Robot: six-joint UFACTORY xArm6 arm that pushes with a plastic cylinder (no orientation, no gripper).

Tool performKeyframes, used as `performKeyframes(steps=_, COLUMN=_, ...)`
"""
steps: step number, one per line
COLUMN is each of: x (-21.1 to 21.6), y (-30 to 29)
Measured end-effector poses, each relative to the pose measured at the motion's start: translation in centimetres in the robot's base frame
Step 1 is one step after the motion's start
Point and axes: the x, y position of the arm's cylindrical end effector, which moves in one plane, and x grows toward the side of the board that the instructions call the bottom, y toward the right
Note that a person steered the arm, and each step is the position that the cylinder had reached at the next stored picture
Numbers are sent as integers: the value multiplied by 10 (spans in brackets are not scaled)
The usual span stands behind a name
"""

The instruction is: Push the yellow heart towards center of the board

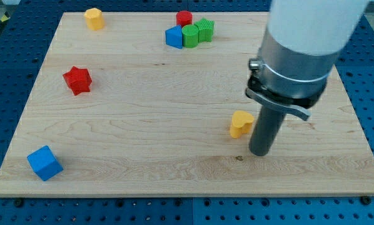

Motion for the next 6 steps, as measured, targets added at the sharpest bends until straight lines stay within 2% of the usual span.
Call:
performKeyframes(steps=2, x=0, y=4)
performKeyframes(steps=3, x=-18, y=-1)
performKeyframes(steps=5, x=-36, y=-50)
performKeyframes(steps=6, x=-63, y=-71)
